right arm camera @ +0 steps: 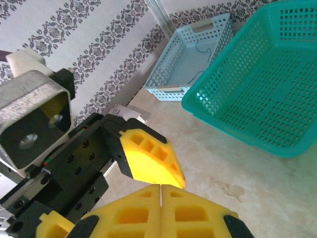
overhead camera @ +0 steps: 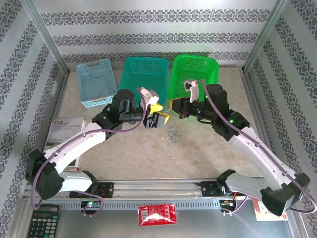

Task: Untangle the cables

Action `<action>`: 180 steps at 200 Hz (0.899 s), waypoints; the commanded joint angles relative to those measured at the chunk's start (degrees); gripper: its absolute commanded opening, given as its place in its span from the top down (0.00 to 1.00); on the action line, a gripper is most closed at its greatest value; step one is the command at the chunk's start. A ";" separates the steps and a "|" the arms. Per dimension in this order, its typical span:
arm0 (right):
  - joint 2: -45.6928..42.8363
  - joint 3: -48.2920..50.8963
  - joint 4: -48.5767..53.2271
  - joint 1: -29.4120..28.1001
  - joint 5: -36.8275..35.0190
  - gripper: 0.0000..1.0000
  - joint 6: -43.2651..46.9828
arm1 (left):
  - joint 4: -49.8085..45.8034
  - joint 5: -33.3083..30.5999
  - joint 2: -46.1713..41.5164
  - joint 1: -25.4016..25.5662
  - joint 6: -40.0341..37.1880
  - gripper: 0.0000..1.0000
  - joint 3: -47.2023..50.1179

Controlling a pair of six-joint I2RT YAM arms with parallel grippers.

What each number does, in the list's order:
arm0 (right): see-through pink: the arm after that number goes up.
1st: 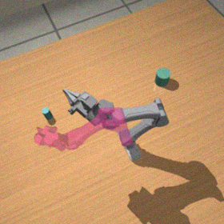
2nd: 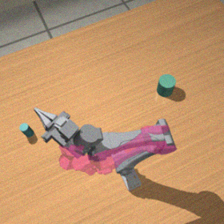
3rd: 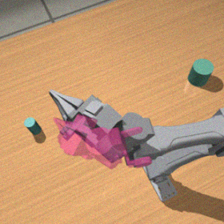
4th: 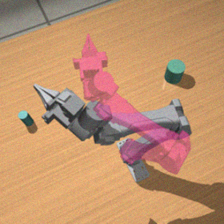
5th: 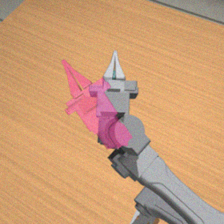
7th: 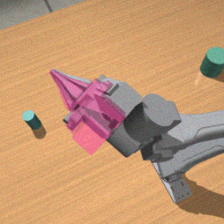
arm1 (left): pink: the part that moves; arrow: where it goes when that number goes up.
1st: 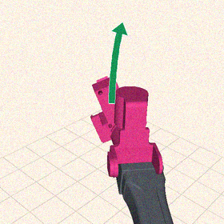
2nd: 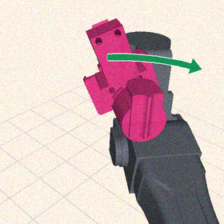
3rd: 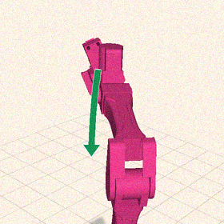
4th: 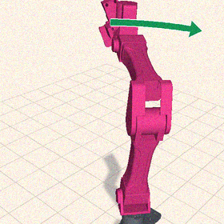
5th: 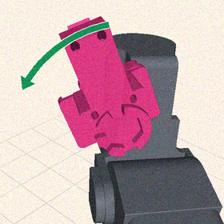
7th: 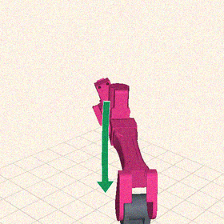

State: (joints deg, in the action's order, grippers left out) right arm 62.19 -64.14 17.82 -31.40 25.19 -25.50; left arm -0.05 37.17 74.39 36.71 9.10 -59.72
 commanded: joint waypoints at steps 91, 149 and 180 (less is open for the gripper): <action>1.42 -2.82 -1.63 -2.86 1.00 1.00 -0.09 | 7.30 4.82 2.37 0.69 4.08 0.56 -1.88; 1.44 -3.44 -1.85 -3.43 0.60 1.00 -0.39 | 8.60 5.42 3.30 1.16 5.05 0.74 -1.64; 1.37 -3.80 -2.02 -3.57 0.81 1.00 -0.68 | 9.16 5.14 3.38 1.26 5.29 0.91 -1.14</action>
State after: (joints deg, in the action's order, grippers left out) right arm 63.59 -65.65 17.63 -34.28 25.34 -25.54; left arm 6.13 41.85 77.25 36.95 14.02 -60.53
